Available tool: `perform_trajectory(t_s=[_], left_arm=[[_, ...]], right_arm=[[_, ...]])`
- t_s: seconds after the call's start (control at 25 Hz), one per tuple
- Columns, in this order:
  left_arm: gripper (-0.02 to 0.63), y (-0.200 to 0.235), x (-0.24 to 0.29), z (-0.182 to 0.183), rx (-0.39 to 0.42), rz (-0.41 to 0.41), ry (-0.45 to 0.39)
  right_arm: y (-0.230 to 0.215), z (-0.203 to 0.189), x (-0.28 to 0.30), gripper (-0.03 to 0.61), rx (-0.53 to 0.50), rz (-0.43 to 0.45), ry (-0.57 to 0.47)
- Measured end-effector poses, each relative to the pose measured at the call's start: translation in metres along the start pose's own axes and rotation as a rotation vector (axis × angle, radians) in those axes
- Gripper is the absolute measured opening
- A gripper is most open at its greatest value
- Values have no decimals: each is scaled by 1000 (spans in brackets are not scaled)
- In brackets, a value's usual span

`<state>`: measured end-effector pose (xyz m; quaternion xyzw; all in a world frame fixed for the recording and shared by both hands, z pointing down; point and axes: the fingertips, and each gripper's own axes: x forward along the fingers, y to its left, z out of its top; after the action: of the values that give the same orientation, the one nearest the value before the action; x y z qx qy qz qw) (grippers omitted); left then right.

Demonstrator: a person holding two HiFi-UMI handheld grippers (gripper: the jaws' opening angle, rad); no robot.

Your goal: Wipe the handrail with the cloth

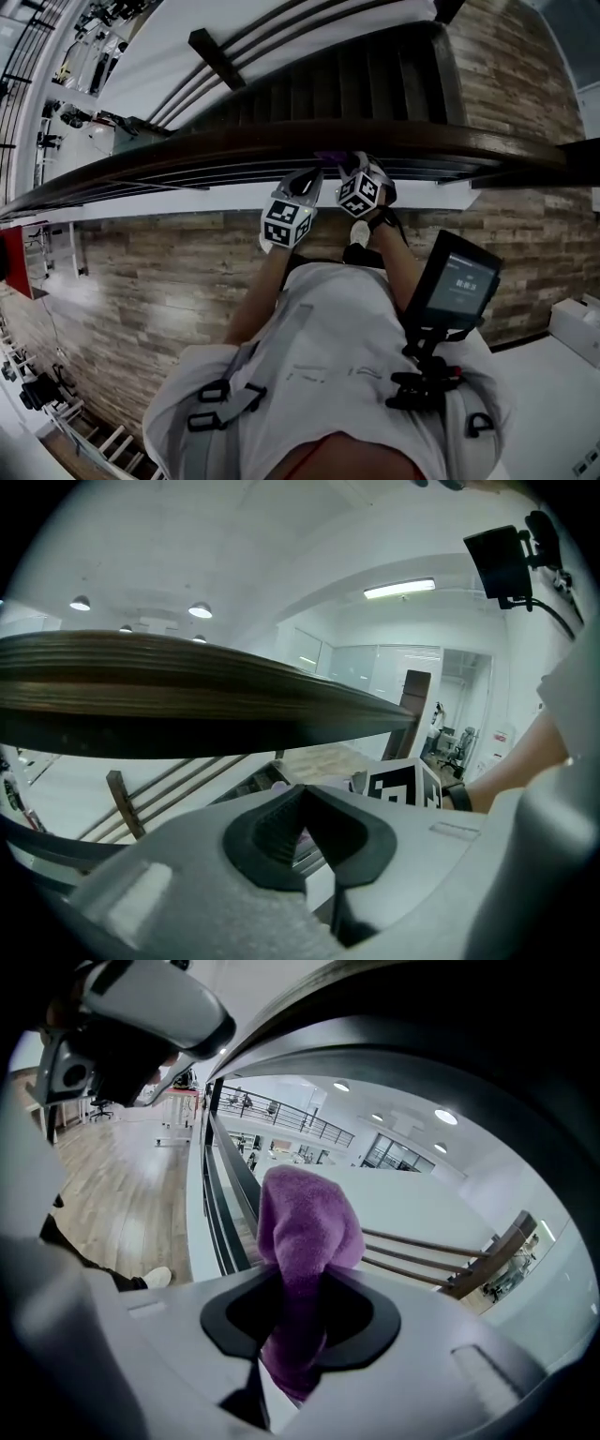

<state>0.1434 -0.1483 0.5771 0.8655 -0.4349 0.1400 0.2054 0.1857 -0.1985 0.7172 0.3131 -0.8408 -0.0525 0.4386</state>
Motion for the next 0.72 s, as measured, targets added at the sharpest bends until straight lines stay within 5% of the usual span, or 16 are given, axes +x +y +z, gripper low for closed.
perform_trajectory(t_s=[0.28,0.72], left_arm=[[-2,-29,33,11,38,-105,1],[-2,-120,105,13,99,-271,36]], right_arm=[[-34,-34,-22,101,39,-77,29],[-131,-174,-92,101,160,-244,170]])
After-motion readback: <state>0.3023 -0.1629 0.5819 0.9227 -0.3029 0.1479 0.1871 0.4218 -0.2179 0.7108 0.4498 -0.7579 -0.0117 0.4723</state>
